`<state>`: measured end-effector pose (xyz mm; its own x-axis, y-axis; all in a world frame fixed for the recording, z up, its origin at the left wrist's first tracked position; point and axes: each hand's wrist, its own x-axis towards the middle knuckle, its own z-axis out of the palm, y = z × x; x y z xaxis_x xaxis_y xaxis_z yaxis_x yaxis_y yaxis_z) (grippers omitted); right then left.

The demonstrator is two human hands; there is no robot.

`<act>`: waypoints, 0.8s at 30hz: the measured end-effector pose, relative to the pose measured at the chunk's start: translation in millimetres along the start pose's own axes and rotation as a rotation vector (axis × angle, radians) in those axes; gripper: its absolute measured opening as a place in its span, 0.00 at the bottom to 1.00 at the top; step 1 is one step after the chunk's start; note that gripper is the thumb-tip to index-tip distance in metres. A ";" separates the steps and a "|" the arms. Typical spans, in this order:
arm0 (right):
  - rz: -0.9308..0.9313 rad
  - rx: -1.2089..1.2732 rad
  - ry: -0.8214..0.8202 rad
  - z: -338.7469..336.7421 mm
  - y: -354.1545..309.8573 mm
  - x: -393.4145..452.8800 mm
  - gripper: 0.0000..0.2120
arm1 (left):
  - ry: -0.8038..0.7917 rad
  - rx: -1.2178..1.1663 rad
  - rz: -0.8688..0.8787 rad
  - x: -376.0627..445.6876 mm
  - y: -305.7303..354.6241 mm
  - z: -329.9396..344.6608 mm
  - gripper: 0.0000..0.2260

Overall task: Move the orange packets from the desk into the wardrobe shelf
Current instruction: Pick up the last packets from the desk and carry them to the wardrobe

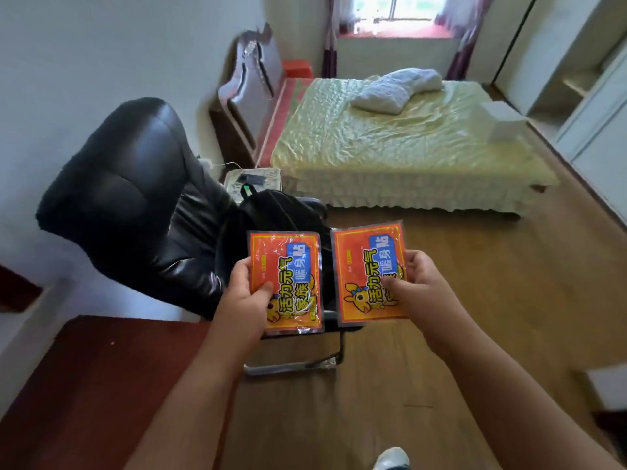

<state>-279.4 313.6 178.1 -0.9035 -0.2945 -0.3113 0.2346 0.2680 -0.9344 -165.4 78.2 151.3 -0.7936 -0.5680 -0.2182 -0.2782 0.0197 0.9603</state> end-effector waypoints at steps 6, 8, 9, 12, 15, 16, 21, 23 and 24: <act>0.028 0.112 0.148 -81.3 16.6 -0.6 0.13 | -0.179 -0.013 0.021 17.2 21.7 82.5 0.17; 0.033 0.138 0.202 -104.6 21.1 3.1 0.13 | -0.202 -0.015 0.034 19.6 29.9 107.5 0.18; 0.031 0.152 0.220 -114.8 22.1 6.1 0.13 | -0.217 -0.014 0.038 20.0 34.3 117.8 0.17; 0.024 0.191 0.249 -140.3 23.2 16.3 0.12 | -0.271 0.004 0.051 20.6 47.2 145.6 0.15; 0.016 0.226 0.253 -163.0 21.8 28.3 0.12 | -0.295 -0.006 0.073 24.2 62.1 172.9 0.15; 0.009 0.238 0.252 -170.6 21.5 32.1 0.12 | -0.302 -0.013 0.079 26.0 66.7 182.9 0.15; -0.016 0.259 0.305 -213.5 24.6 39.9 0.13 | -0.364 -0.011 0.091 34.4 78.7 234.7 0.15; -0.010 0.262 0.346 -233.5 28.4 38.6 0.13 | -0.408 -0.005 0.095 35.8 80.7 258.4 0.15; -0.006 0.268 0.371 -243.5 30.9 37.8 0.12 | -0.432 -0.006 0.097 36.4 81.7 270.6 0.15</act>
<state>-393.6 534.1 179.6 -0.9610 0.0664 -0.2684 0.2694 0.0065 -0.9630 -363.5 281.8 174.9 -0.9696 -0.1673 -0.1786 -0.1894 0.0506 0.9806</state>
